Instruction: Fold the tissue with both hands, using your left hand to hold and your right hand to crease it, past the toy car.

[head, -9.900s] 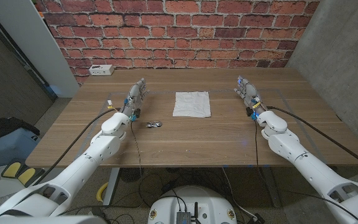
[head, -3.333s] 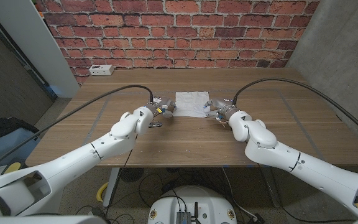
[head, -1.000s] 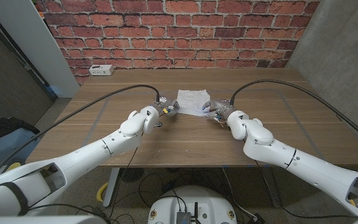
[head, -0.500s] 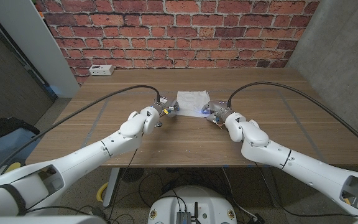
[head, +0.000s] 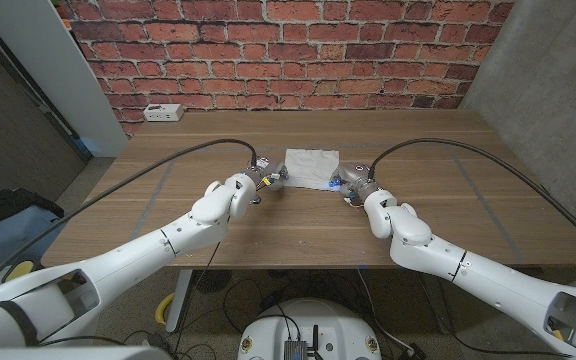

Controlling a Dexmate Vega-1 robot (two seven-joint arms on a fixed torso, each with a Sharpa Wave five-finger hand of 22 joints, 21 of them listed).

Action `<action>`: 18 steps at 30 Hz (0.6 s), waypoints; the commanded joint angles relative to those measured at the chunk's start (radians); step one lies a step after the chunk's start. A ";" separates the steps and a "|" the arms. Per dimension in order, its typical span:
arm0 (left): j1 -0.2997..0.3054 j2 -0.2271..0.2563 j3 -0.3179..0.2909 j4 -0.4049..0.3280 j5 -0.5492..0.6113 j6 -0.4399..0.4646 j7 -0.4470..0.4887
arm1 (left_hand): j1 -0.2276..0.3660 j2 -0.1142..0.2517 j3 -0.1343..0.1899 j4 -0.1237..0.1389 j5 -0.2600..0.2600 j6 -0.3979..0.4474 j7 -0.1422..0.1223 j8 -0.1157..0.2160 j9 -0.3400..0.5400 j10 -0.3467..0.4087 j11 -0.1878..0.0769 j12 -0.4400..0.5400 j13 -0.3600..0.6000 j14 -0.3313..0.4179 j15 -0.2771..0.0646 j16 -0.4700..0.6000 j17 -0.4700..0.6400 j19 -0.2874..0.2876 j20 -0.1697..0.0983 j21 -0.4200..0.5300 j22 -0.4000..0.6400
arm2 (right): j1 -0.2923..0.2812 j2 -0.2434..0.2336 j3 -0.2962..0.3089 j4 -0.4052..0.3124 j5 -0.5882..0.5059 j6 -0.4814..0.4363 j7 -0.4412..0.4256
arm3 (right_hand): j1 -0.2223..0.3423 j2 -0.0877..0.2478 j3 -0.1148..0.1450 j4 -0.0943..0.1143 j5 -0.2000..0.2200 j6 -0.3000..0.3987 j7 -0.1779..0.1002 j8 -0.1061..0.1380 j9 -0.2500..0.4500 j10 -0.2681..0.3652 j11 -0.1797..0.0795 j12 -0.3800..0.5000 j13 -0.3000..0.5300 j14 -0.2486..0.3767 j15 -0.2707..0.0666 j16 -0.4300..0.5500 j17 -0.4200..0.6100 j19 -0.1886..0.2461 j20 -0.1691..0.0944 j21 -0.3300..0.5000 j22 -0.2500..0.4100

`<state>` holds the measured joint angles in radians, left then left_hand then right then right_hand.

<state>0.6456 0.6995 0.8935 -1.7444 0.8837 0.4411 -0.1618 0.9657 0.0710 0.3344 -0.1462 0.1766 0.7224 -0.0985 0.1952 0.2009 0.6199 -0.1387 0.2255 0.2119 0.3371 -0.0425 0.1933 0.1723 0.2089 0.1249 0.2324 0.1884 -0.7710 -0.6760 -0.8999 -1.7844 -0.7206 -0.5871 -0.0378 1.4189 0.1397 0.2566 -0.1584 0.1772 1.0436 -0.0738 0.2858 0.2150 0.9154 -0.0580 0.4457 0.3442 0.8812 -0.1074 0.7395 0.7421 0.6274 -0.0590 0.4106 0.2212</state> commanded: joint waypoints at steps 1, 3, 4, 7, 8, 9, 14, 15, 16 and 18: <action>0.034 0.021 -0.020 -0.039 -0.003 0.004 0.006 | -0.031 -0.022 -0.029 0.010 -0.002 -0.064 0.005 -0.016 -0.002 -0.042 0.012 -0.014 0.004 -0.024 -0.046 -0.008 0.004 -0.013 -0.001 -0.006 0.004 | -0.072 0.029 0.057 0.066 0.045 0.152 -0.321 | 0.005 0.000 -0.006 0.009 0.000 0.025 0.007 0.008 0.003 0.060 0.010 0.025 0.012 0.063 -0.128 0.027 0.034 0.014 -0.063 0.022 0.004; 0.037 0.023 -0.021 -0.041 -0.003 0.005 0.004 | -0.039 -0.029 -0.038 0.011 -0.001 -0.083 0.006 -0.018 -0.002 -0.053 0.013 -0.017 0.005 -0.031 -0.044 -0.010 0.004 -0.016 -0.001 -0.008 0.004 | -0.075 0.029 0.060 0.063 0.046 0.158 -0.328 | -0.003 0.001 -0.011 0.014 0.001 0.027 0.012 0.006 0.003 0.074 0.008 0.030 0.013 0.085 -0.126 0.036 0.046 0.019 -0.060 0.029 0.004; 0.038 0.023 -0.022 -0.042 -0.005 0.004 0.003 | -0.041 -0.031 -0.040 0.011 -0.001 -0.087 0.008 -0.018 -0.003 -0.055 0.012 -0.018 0.005 -0.031 -0.045 -0.010 0.004 -0.016 -0.002 -0.008 0.004 | -0.076 0.028 0.062 0.061 0.050 0.164 -0.327 | -0.009 -0.001 -0.014 0.017 0.000 0.027 0.012 0.006 0.002 0.075 0.008 0.031 0.014 0.088 -0.123 0.038 0.049 0.020 -0.058 0.031 0.004; 0.045 0.027 -0.028 -0.044 -0.011 -0.001 0.010 | -0.049 -0.034 -0.046 0.014 0.001 -0.109 0.008 -0.021 -0.003 -0.063 0.015 -0.019 0.005 -0.037 -0.040 -0.010 0.004 -0.020 0.004 -0.010 0.004 | -0.077 0.032 0.060 0.055 0.042 0.155 -0.325 | -0.047 -0.014 -0.036 0.033 0.001 0.034 0.018 0.004 0.002 0.109 0.019 0.048 0.025 0.113 -0.120 0.056 0.075 0.029 -0.043 0.044 0.004; 0.048 0.029 -0.030 -0.046 -0.013 -0.002 0.011 | -0.052 -0.034 -0.049 0.015 0.001 -0.125 0.007 -0.024 -0.003 -0.064 0.016 -0.018 0.005 -0.041 -0.037 -0.011 0.004 -0.022 0.005 -0.011 0.004 | -0.078 0.033 0.061 0.055 0.042 0.155 -0.327 | -0.067 -0.022 -0.048 0.042 0.003 0.043 0.025 0.006 0.002 0.122 0.025 0.056 0.030 0.122 -0.118 0.065 0.087 0.030 -0.034 0.048 0.004; 0.050 0.030 -0.031 -0.047 -0.013 -0.004 0.013 | -0.055 -0.034 -0.051 0.016 0.002 -0.135 0.011 -0.024 -0.003 -0.072 0.021 -0.020 0.006 -0.043 -0.034 -0.011 0.004 -0.023 0.005 -0.011 0.004 | -0.080 0.034 0.061 0.055 0.041 0.157 -0.330 | -0.081 -0.025 -0.056 0.047 0.006 0.047 0.033 0.006 0.003 0.142 0.023 0.066 0.036 0.126 -0.118 0.072 0.100 0.030 -0.029 0.052 0.004; 0.060 0.035 -0.037 -0.051 -0.007 -0.007 0.035 | -0.062 -0.034 -0.063 0.015 0.007 -0.214 0.010 -0.024 -0.006 -0.145 0.038 -0.034 0.007 -0.087 -0.016 -0.018 0.005 -0.036 0.011 -0.016 0.005 | -0.096 0.052 0.079 0.054 0.063 0.152 -0.357 | -0.136 -0.025 -0.081 0.073 0.014 0.042 0.037 0.000 0.010 0.147 0.013 0.082 0.058 0.107 -0.110 0.078 0.138 -0.019 -0.012 0.047 0.008; 0.062 0.036 -0.038 -0.052 -0.007 -0.008 0.040 | -0.065 -0.034 -0.068 0.015 0.007 -0.236 0.010 -0.023 -0.007 -0.170 0.051 -0.036 0.007 -0.107 -0.009 -0.020 0.005 -0.049 0.014 -0.020 0.005 | -0.100 0.054 0.085 0.055 0.074 0.160 -0.365 | -0.142 -0.022 -0.083 0.075 0.016 0.040 0.026 0.001 0.016 0.141 0.013 0.084 0.065 0.090 -0.110 0.075 0.147 -0.031 -0.012 0.046 0.009; 0.064 0.037 -0.040 -0.051 -0.008 -0.012 0.047 | -0.067 -0.035 -0.072 0.014 0.008 -0.263 0.011 -0.023 -0.007 -0.201 0.066 -0.039 0.008 -0.123 0.003 -0.019 0.005 -0.061 0.019 -0.023 0.005 | -0.105 0.059 0.092 0.053 0.085 0.160 -0.371 | -0.145 -0.017 -0.084 0.077 0.018 0.037 0.021 0.001 0.020 0.139 0.012 0.085 0.068 0.084 -0.111 0.074 0.153 -0.035 -0.013 0.047 0.010; 0.068 0.040 -0.044 -0.051 -0.016 -0.026 0.058 | -0.086 -0.044 -0.088 0.019 0.009 -0.328 0.015 -0.026 -0.009 -0.270 0.081 -0.041 0.009 -0.175 0.023 -0.022 0.006 -0.087 0.022 -0.029 0.006 | -0.114 0.064 0.111 0.046 0.119 0.168 -0.374 | -0.147 -0.016 -0.086 0.077 0.021 0.032 0.019 0.001 0.026 0.134 0.011 0.087 0.074 0.077 -0.113 0.076 0.163 -0.044 -0.011 0.046 0.012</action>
<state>0.6922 0.7271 0.8655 -1.7861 0.8761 0.4433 -0.1506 0.8984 0.0331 0.2607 -0.1307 0.1807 0.4561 -0.0857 0.1770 0.1908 0.4129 -0.0758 0.1880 0.2170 0.2076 -0.0352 0.1771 0.1748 0.1491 0.1439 0.2098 0.1883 -0.8411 -0.6437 -0.8449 -1.7344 -0.6709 -0.4460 -0.3487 1.2852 0.1153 0.1749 -0.0823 0.1891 1.0785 -0.0489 0.2897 0.2320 1.0380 -0.0674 0.4987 0.3551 0.9691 -0.1465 0.8101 0.8918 0.5924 -0.0576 0.4567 0.2293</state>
